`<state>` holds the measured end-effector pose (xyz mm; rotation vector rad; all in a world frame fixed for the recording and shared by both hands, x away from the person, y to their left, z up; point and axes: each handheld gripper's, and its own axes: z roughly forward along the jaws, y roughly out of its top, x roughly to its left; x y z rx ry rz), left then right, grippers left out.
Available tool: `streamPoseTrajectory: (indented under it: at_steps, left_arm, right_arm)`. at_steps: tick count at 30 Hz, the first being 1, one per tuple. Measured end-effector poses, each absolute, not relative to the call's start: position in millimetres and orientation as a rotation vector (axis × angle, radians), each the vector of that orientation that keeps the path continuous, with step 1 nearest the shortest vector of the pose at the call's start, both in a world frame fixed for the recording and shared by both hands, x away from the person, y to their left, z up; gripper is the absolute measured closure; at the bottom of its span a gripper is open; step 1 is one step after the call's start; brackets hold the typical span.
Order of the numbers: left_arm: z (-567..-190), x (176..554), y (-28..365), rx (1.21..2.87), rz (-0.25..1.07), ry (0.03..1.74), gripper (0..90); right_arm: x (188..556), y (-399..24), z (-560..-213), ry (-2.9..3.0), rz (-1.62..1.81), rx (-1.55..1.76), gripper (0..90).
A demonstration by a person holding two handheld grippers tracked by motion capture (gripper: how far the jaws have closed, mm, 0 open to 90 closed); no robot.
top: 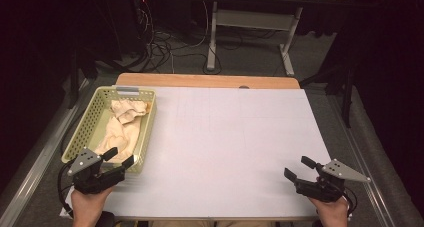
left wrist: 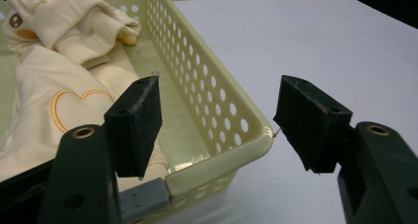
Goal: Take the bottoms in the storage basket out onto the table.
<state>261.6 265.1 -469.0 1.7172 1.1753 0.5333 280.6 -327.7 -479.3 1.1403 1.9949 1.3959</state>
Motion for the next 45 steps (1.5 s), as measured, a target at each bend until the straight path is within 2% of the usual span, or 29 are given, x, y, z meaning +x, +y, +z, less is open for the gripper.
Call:
streamPoseTrajectory:
  at_steps: [45]
  left_arm:
    - [-456, 265, 263, 1.707, 0.538, 1.199, 32.7]
  right_arm:
    - [281, -328, -481, 2.016, 1.368, 1.162, 20.5]
